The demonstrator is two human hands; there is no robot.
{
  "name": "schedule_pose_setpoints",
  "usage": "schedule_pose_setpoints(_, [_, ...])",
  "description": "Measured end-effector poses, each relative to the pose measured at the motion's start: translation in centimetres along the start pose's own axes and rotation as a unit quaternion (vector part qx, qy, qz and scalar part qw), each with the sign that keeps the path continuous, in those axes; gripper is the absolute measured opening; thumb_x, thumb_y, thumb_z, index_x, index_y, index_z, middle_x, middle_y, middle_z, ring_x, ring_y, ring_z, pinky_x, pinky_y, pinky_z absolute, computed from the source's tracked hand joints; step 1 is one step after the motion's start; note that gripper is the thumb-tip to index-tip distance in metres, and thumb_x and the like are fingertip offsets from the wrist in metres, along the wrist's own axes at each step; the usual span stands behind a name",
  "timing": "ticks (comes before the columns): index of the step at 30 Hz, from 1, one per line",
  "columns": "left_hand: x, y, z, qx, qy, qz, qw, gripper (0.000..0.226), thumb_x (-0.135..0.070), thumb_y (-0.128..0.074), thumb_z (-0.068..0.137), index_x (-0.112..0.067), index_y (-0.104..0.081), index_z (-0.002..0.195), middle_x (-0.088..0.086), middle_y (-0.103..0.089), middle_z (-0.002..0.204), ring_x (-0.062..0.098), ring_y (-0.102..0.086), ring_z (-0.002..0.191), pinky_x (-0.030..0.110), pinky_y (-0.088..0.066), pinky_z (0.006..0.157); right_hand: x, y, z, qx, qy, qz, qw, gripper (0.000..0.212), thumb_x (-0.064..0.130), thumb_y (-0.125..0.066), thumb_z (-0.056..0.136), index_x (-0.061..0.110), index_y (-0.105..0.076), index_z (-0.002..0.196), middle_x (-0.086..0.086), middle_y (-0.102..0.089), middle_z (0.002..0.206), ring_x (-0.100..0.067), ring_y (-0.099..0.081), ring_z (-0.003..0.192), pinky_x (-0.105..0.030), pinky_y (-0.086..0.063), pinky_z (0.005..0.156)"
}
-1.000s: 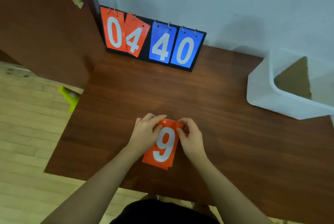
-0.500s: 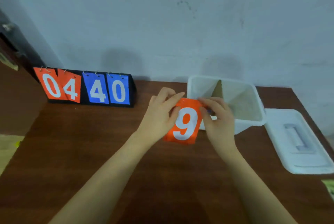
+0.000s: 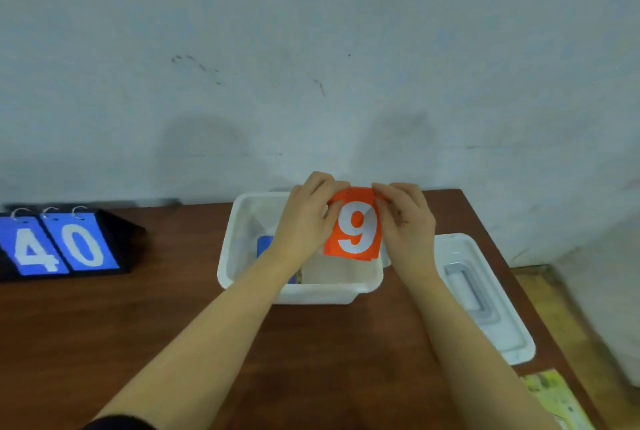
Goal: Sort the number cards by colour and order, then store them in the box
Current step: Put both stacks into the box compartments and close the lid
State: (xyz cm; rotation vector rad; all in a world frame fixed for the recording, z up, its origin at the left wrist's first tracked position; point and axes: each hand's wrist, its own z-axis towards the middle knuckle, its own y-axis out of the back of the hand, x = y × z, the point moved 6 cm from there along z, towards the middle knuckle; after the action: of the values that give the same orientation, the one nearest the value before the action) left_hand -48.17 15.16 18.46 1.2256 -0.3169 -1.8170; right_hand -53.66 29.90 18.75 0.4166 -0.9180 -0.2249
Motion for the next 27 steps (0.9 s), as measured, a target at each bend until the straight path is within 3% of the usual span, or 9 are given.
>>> schedule_pose_setpoints(3, [1.7,-2.6,-0.1,0.079,0.022,0.007,0.997,0.018,-0.005,-0.057,0.085,-0.004,-0.064,0.101,0.011,-0.057,0.102,0.026,-0.055,0.090,0.042,-0.046,0.083,-3.3,-1.5,-0.6,0.088,-0.044,-0.022,0.995,0.023,0.005,-0.056,0.089,0.011,-0.067,0.107,0.000,-0.058,0.105,-0.015,-0.059,0.092,-0.005,-0.043,0.079])
schedule_pose_setpoints(6, [3.8,-4.6,-1.6,0.165,0.043,0.017,0.985,0.011,-0.008,-0.057,0.084,-0.005,-0.061,0.093,0.005,-0.056,0.095,0.024,-0.053,0.086,0.041,-0.046,0.080,-6.5,-3.5,-2.7,0.192,-0.074,-0.102,0.973,0.026,0.007,-0.053,0.090,0.016,-0.065,0.111,-0.007,-0.058,0.112,-0.027,-0.057,0.095,-0.032,-0.047,0.084])
schedule_pose_setpoints(9, [5.4,-5.7,-3.3,0.209,0.076,0.010,0.975,0.009,-0.014,-0.058,0.086,-0.016,-0.061,0.095,-0.006,-0.056,0.095,0.019,-0.056,0.090,0.036,-0.049,0.081,-7.9,-5.3,-4.2,0.270,-0.063,-0.167,0.946,0.026,0.012,-0.047,0.093,0.024,-0.063,0.109,0.000,-0.058,0.114,-0.027,-0.050,0.097,-0.025,-0.025,0.081])
schedule_pose_setpoints(12, [6.3,-5.7,-3.7,0.201,0.099,0.000,0.975,0.011,-0.016,-0.060,0.085,-0.020,-0.064,0.095,-0.009,-0.058,0.093,0.014,-0.058,0.089,0.037,-0.052,0.079,-7.8,-6.2,-3.9,0.297,-0.037,-0.184,0.936,0.027,0.014,-0.044,0.095,0.027,-0.063,0.109,0.005,-0.059,0.114,-0.019,-0.042,0.093,-0.025,-0.020,0.079])
schedule_pose_setpoints(16, [6.7,-5.7,-3.6,0.200,0.072,0.000,0.977,0.014,-0.010,-0.063,0.083,-0.018,-0.066,0.094,-0.005,-0.062,0.089,0.013,-0.059,0.083,0.033,-0.050,0.077,-7.5,-6.7,-3.6,0.324,0.009,-0.180,0.929,0.031,0.019,-0.038,0.096,0.024,-0.065,0.111,0.004,-0.060,0.115,-0.018,-0.044,0.090,-0.023,-0.018,0.077])
schedule_pose_setpoints(20, [7.3,-6.7,-3.8,0.231,0.013,0.102,0.967,0.018,-0.012,-0.056,0.086,-0.016,-0.064,0.102,-0.003,-0.065,0.099,0.016,-0.058,0.092,0.023,-0.033,0.083,-7.4,-7.7,-3.4,0.328,0.038,-0.226,0.917,0.033,0.011,-0.040,0.091,0.020,-0.071,0.096,0.002,-0.068,0.097,-0.022,-0.057,0.092,-0.029,-0.014,0.078])
schedule_pose_setpoints(23, [7.3,-7.0,-3.4,0.221,-0.021,0.164,0.961,0.012,-0.014,-0.054,0.086,-0.012,-0.065,0.087,0.000,-0.066,0.082,0.021,-0.057,0.081,0.024,-0.022,0.074,-7.7,-8.6,-2.7,0.314,0.059,-0.286,0.903,0.033,0.008,-0.044,0.089,0.026,-0.071,0.092,0.009,-0.069,0.093,-0.021,-0.049,0.101,-0.034,-0.013,0.082])
schedule_pose_setpoints(25, [7.6,-7.0,-3.1,0.219,-0.025,0.201,0.954,0.016,-0.019,-0.051,0.088,-0.014,-0.067,0.086,-0.002,-0.067,0.082,0.021,-0.055,0.089,0.028,-0.021,0.078,-7.9,-9.5,-2.7,0.341,0.070,-0.320,0.881,0.032,0.012,-0.044,0.090,0.029,-0.069,0.096,0.012,-0.068,0.097,-0.018,-0.043,0.107,-0.036,-0.011,0.085])
schedule_pose_setpoints(27, [8.1,-7.1,-2.9,0.238,-0.018,0.231,0.943,0.024,-0.025,-0.046,0.090,-0.018,-0.067,0.097,-0.006,-0.066,0.099,0.019,-0.047,0.108,0.031,-0.016,0.087,-8.0,-10.2,-2.7,0.358,0.067,-0.334,0.869,0.029,0.018,-0.042,0.093,0.030,-0.067,0.102,0.012,-0.066,0.103,-0.017,-0.041,0.112,-0.037,-0.010,0.090])
